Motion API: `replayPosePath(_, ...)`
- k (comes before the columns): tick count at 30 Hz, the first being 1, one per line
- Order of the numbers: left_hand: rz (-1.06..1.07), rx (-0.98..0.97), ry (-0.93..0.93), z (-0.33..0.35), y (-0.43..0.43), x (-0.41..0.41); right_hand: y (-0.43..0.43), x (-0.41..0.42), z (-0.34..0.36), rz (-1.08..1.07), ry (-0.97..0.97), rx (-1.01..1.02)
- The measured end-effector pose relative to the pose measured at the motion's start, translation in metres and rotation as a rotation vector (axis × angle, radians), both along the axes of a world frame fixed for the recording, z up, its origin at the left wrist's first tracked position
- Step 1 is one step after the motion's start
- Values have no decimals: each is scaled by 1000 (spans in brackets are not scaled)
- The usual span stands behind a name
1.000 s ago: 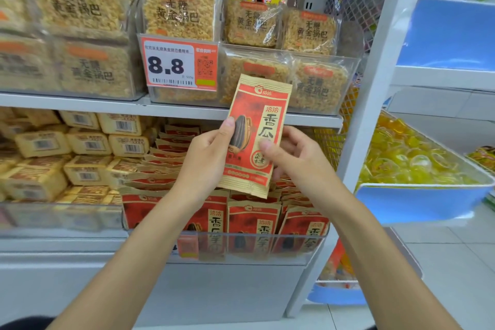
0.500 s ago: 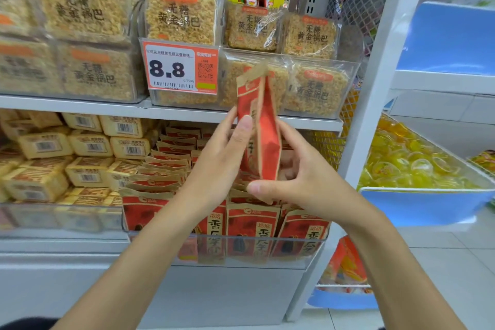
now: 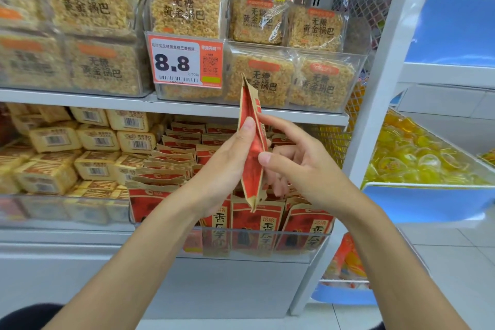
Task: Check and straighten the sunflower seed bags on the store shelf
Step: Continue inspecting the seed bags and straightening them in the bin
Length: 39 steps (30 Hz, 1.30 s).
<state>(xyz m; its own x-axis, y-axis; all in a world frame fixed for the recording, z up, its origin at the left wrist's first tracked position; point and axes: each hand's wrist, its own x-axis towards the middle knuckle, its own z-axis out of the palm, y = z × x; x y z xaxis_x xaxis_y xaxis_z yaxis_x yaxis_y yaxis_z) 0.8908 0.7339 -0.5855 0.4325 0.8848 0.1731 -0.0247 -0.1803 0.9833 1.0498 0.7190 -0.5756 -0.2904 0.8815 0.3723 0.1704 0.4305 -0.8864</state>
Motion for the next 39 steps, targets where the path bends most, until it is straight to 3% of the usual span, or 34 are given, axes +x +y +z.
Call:
replayPosePath(5, -62, -137, -166, 8, 0, -6, 7, 15, 1, -217, 120, -43)
replayPosePath(7, -26, -132, -135, 8, 2, -4, 5, 14, 1, -178, 147, -84)
replayPosePath(11, 156, -132, -35, 1, 6, 1, 3, 2, -2, -350, 160, 86)
replayPosePath(15, 163, 60, 88, -8, 8, 3, 1, -5, -1, -405, 175, 56)
replayPosePath(20, 85, 36, 105, -9, 7, 1, 5, 1, 0, -417, 209, 22)
replayPosePath(22, 76, -76, 16, -7, 7, -1, 8, 4, -1, -264, 272, -22)
replayPosePath(24, -39, -342, -140, -2, 6, -3, 12, 8, -4, -170, 265, -37)
replayPosePath(26, -208, -616, -262, 2, 5, -7, 15, 8, -7, -152, 269, -88)
replayPosePath(28, -324, -716, -300, -1, 6, -10, 15, 6, -8, -197, 338, -101)
replayPosePath(32, -270, -564, -177, -5, 15, -16, 15, 11, -3, -371, 525, -44)
replayPosePath(36, -216, -313, 10, 6, 10, -15, 16, 18, -2, -432, 457, 50)
replayPosePath(39, -66, -166, -4, 1, 8, -9, 12, 19, 2, -350, 337, 12)
